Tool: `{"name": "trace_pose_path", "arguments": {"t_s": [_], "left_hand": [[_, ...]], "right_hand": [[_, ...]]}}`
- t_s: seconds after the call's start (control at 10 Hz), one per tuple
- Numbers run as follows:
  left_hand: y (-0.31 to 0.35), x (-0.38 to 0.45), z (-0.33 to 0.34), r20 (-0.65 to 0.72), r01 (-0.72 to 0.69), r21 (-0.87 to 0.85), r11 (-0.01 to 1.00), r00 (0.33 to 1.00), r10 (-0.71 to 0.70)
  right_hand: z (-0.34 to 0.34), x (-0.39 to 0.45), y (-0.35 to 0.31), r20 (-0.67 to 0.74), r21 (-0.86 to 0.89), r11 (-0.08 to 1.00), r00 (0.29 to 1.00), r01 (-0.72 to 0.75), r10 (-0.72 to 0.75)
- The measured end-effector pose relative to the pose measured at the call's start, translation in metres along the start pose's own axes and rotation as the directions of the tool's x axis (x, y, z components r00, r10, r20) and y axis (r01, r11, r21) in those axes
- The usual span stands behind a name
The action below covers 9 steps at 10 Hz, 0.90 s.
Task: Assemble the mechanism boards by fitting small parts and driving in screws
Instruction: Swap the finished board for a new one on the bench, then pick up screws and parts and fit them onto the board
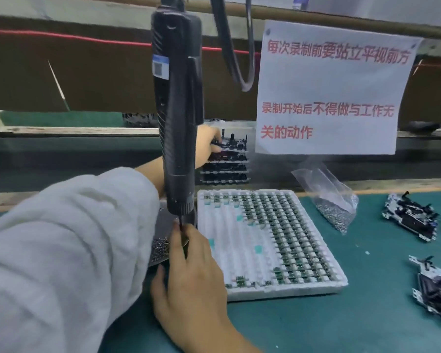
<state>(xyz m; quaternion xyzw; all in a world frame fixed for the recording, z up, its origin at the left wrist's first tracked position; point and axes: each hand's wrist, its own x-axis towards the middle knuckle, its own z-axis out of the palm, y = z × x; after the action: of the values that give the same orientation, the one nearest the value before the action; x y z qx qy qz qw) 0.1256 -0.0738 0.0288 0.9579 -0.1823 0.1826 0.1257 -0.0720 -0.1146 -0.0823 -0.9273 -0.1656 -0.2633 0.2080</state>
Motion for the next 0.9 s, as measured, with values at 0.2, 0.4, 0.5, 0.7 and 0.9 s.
{"name": "trace_pose_path", "arguments": {"t_s": [0.2, 0.4, 0.5, 0.7, 0.9], "left_hand": [[-0.016, -0.022, -0.021, -0.185, 0.084, -0.041, 0.996, 0.979, -0.090], [-0.056, -0.121, -0.078, -0.332, 0.166, -0.140, 0.976, 0.921, -0.205], [-0.068, -0.184, -0.092, -0.340, 0.251, -0.086, 0.964, 0.902, -0.265], [-0.042, -0.309, -0.096, -0.156, 0.163, -0.029, 0.986, 0.974, -0.166], [-0.030, -0.357, -0.071, -0.095, 0.033, 0.095, 0.995, 0.995, -0.023]], "right_hand": [[0.000, -0.001, 0.000, -0.026, 0.007, 1.000, 0.999, 0.028, -0.027], [-0.002, -0.002, 0.000, -0.052, -0.004, 1.000, 0.998, 0.018, -0.019], [-0.001, -0.002, 0.001, -0.093, 0.112, 0.994, 0.996, 0.006, 0.005], [-0.006, -0.007, -0.001, -0.251, 0.472, 0.879, 0.945, -0.070, 0.209], [-0.013, -0.027, -0.014, -0.178, 0.424, 0.837, 0.938, 0.345, -0.296]]}}
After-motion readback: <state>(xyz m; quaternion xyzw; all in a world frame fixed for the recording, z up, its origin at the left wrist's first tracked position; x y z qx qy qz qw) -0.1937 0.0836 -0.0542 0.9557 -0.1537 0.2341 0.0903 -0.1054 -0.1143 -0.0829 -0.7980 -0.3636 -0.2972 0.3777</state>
